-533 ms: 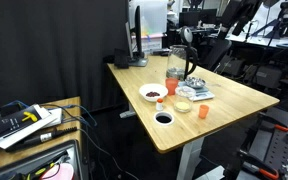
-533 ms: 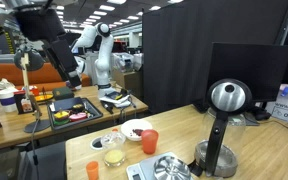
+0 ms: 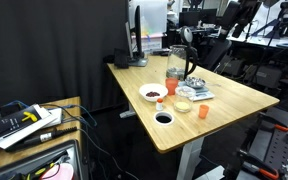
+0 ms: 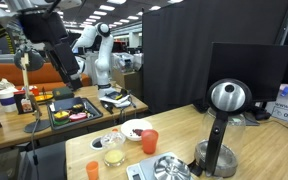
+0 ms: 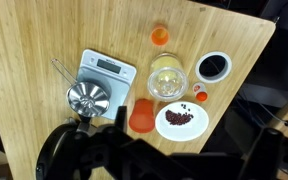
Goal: Take the lid from the silver pot and put it on the table
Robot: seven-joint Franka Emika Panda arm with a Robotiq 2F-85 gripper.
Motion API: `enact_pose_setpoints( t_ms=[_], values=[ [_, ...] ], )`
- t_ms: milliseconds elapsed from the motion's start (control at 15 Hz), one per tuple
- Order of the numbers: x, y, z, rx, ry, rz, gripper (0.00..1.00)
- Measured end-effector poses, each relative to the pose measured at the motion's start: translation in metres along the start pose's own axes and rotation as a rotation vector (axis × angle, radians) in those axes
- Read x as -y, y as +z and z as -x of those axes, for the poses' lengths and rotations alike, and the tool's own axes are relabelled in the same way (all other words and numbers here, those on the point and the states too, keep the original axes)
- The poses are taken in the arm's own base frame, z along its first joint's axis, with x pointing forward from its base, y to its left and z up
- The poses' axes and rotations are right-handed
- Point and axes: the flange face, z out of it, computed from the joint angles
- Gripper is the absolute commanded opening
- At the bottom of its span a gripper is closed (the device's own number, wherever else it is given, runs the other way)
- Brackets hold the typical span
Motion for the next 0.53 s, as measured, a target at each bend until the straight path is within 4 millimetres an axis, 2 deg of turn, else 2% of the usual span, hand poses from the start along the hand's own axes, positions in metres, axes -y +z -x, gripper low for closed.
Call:
enact_pose_setpoints(
  t_ms=[533],
  values=[
    [-0.0044,0.0053,-0.0047,0.013,0.027,0.001,1.00]
  ],
)
